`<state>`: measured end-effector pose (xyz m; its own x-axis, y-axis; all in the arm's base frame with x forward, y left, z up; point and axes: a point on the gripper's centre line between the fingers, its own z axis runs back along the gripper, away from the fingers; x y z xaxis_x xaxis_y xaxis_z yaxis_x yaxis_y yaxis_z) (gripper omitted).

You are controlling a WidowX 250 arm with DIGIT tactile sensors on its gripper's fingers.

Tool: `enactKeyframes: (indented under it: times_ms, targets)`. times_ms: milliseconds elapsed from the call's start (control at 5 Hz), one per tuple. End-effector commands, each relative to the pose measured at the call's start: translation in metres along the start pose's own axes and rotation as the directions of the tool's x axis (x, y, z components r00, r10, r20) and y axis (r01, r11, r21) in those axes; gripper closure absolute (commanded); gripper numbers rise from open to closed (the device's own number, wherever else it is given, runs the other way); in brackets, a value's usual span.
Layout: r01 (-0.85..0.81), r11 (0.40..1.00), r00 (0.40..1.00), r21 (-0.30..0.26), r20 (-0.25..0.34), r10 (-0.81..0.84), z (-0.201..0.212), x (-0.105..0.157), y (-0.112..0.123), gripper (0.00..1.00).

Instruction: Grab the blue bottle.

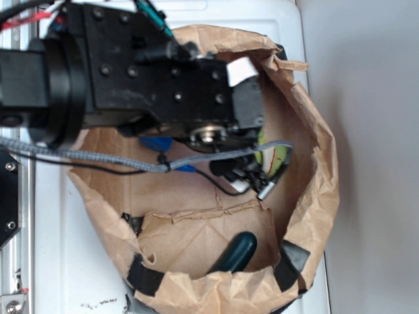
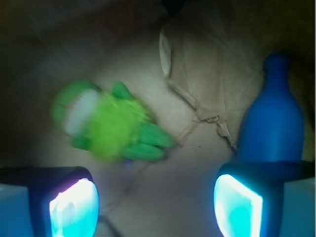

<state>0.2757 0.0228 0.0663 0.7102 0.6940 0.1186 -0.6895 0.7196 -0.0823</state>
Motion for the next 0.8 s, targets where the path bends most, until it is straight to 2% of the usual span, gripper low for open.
enactKeyframes:
  times_ms: [0, 200, 600]
  targets:
    - [0.022, 1.0, 0.999, 0.015, 0.048, -0.023, -0.007, 0.011, 0.031, 0.0]
    - [0.012, 0.998, 0.998, 0.055, 0.06, -0.015, -0.02, 0.017, 0.037, 0.0]
    - [-0.03, 0.999, 1.0, 0.011, 0.0, 0.03, 0.02, 0.017, 0.036, 0.0]
